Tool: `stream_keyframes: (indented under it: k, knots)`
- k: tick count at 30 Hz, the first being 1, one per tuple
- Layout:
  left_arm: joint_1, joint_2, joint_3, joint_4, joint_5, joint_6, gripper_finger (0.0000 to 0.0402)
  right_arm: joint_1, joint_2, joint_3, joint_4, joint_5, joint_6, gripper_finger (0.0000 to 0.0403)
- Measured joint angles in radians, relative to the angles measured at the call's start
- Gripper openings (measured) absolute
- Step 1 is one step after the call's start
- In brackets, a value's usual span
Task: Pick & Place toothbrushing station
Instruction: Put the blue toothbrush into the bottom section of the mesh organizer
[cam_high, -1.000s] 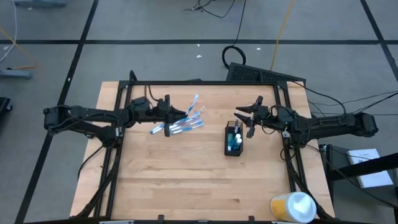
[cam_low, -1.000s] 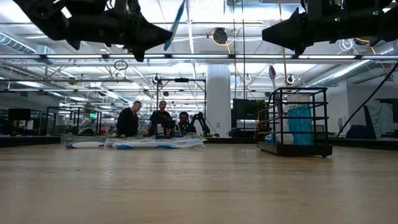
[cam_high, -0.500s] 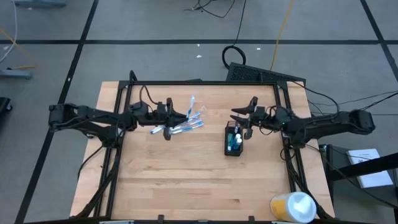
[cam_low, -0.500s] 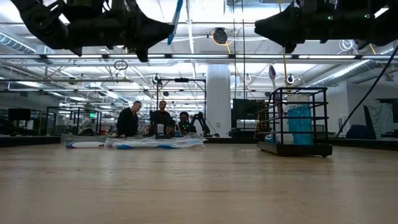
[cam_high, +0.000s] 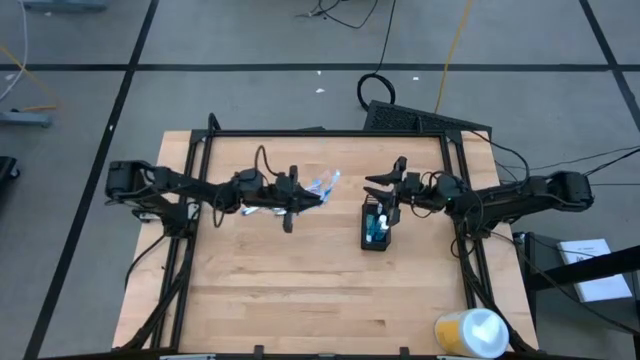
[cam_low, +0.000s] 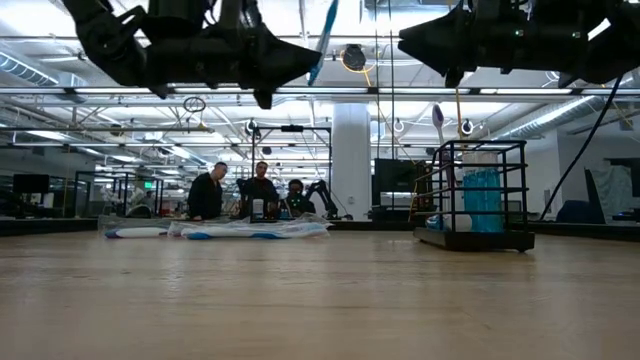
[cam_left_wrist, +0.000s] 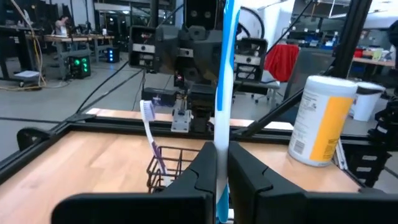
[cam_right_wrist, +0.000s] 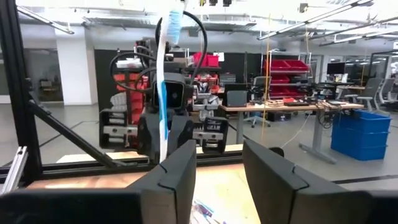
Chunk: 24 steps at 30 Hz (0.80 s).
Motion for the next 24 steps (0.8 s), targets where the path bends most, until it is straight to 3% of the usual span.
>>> stream_keyframes:
  k: [11,24]
  knots:
    - [0.001,0.114,0.105,-0.008,0.044,0.010,0.0015,0.000,0.000,0.000,0.080,-0.081,0.094,0.0199]
    - [0.009,0.119,0.116,-0.023,0.031,0.024,0.0015,0.000,0.083,0.083,0.074,-0.135,0.120,0.0197]
